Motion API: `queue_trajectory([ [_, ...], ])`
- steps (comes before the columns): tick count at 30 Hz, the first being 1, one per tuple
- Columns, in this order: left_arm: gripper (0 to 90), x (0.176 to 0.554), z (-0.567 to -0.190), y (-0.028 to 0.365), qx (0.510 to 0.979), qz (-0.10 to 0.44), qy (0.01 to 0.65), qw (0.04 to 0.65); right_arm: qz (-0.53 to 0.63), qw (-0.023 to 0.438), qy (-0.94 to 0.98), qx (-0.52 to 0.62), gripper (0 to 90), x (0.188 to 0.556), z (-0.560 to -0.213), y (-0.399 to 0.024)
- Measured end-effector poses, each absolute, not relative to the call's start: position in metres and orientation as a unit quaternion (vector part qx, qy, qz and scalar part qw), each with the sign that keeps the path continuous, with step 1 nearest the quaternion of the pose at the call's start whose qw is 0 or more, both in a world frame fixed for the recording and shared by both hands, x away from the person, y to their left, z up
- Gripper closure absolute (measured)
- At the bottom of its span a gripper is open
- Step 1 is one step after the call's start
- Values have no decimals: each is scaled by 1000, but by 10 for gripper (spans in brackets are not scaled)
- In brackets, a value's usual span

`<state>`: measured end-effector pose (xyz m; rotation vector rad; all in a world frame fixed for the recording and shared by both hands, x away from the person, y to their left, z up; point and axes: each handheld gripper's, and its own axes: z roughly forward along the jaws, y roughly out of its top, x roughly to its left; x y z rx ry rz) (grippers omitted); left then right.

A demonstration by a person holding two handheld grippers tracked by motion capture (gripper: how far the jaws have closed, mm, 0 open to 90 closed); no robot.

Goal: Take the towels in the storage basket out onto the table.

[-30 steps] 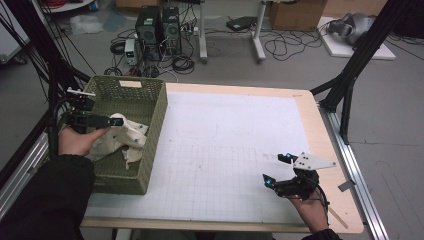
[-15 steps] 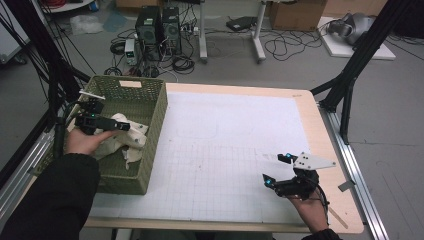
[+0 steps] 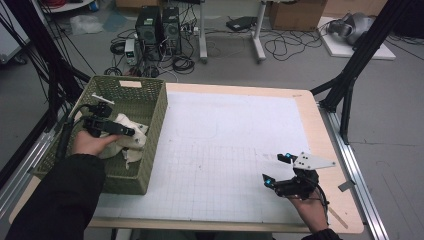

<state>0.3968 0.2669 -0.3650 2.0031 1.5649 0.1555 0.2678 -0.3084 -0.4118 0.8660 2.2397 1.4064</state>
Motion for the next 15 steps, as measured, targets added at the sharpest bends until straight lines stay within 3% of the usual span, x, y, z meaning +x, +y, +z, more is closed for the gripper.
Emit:
queue_trajectory([
  [15, 482, 404, -397, 260, 785, 28, 597, 165, 499, 178, 791, 305, 89, 268, -411, -308],
])
